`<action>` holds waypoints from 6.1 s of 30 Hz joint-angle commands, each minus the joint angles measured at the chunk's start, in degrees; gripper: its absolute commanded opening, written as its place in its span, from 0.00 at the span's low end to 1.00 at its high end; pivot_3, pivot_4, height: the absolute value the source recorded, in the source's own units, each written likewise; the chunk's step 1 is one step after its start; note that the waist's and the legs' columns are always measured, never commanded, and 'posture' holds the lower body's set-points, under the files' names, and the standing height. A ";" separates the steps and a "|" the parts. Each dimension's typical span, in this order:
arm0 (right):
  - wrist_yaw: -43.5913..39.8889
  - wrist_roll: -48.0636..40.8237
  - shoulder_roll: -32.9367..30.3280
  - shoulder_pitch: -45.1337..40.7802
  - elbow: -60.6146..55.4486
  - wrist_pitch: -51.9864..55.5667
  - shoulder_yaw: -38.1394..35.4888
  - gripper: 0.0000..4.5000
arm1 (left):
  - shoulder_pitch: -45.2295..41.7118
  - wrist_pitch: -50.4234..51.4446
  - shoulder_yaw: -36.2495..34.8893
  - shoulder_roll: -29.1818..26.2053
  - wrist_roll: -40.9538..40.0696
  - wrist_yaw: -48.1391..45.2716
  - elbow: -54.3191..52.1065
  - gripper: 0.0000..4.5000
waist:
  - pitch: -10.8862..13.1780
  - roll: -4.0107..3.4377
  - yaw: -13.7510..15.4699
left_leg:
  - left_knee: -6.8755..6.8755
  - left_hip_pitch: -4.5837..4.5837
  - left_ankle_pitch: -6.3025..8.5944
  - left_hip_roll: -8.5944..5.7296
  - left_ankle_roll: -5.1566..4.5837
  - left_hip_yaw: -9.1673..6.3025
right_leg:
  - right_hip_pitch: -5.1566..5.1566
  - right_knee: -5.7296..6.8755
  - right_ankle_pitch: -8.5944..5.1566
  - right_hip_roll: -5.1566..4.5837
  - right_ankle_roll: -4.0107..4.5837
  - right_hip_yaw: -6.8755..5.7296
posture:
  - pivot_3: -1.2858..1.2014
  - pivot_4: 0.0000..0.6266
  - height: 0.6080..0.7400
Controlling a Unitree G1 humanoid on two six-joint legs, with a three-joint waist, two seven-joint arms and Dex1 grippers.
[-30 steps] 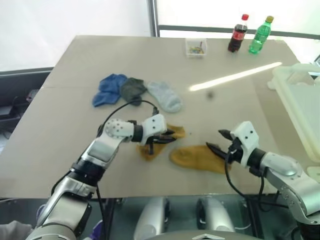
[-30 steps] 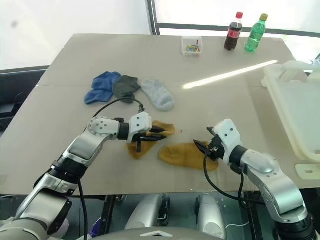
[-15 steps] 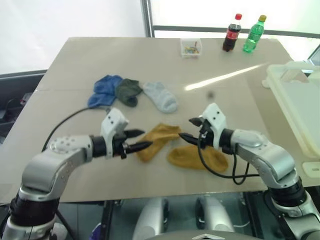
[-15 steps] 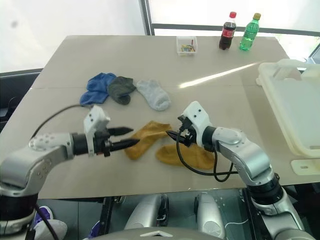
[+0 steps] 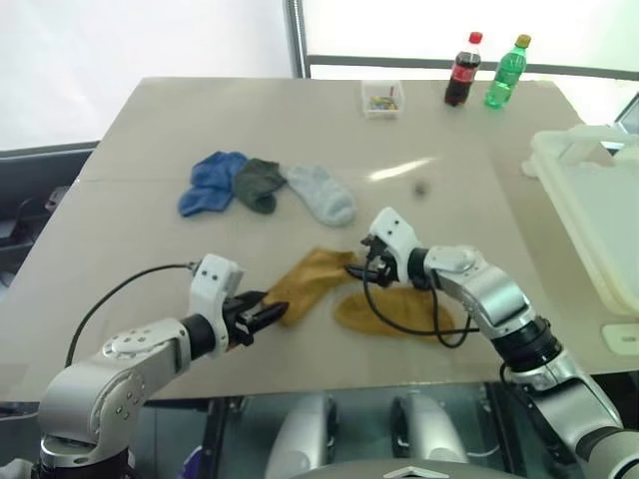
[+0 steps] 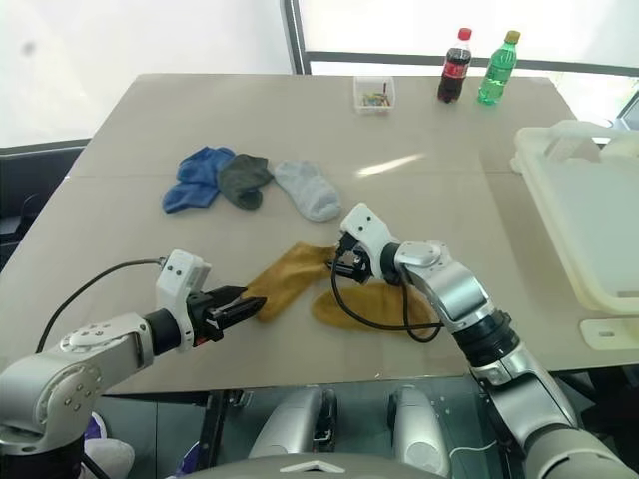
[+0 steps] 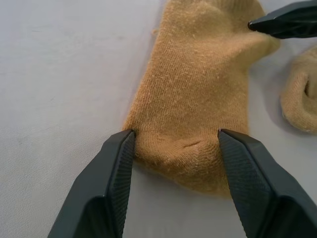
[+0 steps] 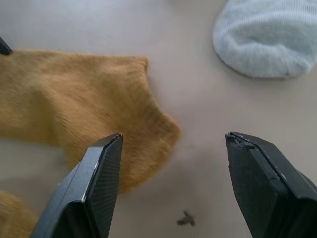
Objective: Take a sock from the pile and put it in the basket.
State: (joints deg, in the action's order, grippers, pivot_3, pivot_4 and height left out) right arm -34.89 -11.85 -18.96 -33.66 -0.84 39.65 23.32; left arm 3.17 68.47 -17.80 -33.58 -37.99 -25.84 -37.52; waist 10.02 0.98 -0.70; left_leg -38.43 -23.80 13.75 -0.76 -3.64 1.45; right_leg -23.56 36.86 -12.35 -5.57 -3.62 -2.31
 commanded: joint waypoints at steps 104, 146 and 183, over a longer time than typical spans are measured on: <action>9.38 -22.51 -15.87 44.48 -49.89 19.58 -32.60 0.01 | -21.76 -12.38 28.51 0.58 0.16 -17.69 16.84 0.00 | -0.02 -0.05 1.57 | 0.10 -0.20 0.18 0.03 -0.32 -0.02 | -0.02 -0.22 -0.20 -0.10 0.26 -0.07 | 0.52 0.24 0.91; -0.56 -5.21 -17.55 44.15 -29.52 -11.92 -17.21 0.01 | -19.59 -19.23 26.68 -0.89 3.90 -24.94 24.51 1.00 | -0.05 -0.03 1.64 | 0.08 -0.19 0.18 -0.01 -0.33 -0.01 | 0.00 -0.33 -0.20 -0.21 0.25 -0.11 | 0.52 0.24 0.91; 0.57 -4.29 -15.60 42.42 -31.59 -9.80 -17.17 0.01 | -30.37 4.66 30.90 -3.46 -8.09 -33.83 29.32 1.00 | -0.34 0.12 1.50 | 0.02 -0.07 0.18 0.11 -0.32 -0.01 | 0.01 -0.17 -0.21 -0.11 0.27 0.01 | 0.52 0.24 0.91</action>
State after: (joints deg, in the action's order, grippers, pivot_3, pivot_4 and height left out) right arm -34.44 -16.15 -34.52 8.68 -31.67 29.40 6.55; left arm -26.89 72.62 12.02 -36.57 -45.75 -58.95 -7.01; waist 9.67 1.10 0.81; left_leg -38.41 -23.87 13.93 -0.65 -3.96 1.44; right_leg -23.55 36.69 -12.56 -5.80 -3.35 -2.30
